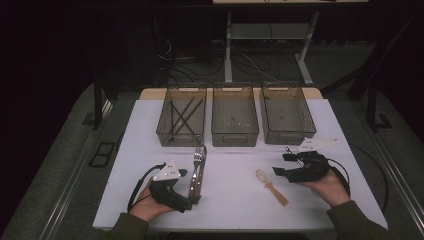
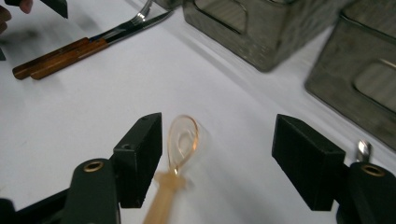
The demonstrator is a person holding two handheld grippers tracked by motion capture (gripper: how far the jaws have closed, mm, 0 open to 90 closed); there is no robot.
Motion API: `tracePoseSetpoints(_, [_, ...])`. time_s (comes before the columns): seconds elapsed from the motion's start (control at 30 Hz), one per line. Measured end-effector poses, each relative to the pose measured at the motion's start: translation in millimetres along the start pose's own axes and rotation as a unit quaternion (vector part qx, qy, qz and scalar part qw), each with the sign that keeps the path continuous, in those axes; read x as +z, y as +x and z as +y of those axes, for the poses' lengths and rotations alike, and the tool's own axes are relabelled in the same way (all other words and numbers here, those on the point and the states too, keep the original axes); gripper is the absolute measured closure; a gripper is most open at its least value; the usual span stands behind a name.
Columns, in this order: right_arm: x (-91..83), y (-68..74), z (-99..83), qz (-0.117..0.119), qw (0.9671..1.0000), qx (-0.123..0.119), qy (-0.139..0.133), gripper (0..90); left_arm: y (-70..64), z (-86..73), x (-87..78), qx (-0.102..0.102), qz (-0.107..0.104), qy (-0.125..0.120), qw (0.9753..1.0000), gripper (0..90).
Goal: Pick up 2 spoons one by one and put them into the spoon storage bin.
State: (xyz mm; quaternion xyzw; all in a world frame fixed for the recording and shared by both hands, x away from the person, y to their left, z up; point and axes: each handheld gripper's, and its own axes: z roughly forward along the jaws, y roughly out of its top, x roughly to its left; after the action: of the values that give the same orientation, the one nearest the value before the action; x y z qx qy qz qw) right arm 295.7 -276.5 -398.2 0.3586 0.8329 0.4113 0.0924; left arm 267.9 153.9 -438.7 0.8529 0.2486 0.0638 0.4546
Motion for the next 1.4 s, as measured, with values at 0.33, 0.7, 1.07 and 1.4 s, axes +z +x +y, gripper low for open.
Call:
tracePoseSetpoints(0.33, [-27.6, -17.3, -36.5, -0.033, 0.9984, 0.043, 0.015, 35.6, -0.9, 1.0, 1.0, 0.005, 0.001, 0.002, 1.0, 0.2])
tracePoseSetpoints(0.7, [-48.8, -37.9, -72.5, -0.068, 0.9937, 0.077, 0.044, 41.7, -0.9, 1.0, 1.3, 0.004, -0.001, 0.001, 1.0, 0.1])
tracePoseSetpoints(1.07, [-48.8, -47.8, -90.5, -0.07, 0.9901, 0.099, 0.071, 47.6, -1.4, 1.0, 2.5, 0.002, 0.0, 0.002, 1.0, 0.1])
tracePoseSetpoints(1.4, [-44.4, -44.5, -89.3, -0.067, 0.9903, 0.093, 0.079, 51.3, -1.7, 1.1, 2.6, 0.003, -0.001, 0.002, 1.0, 0.1])
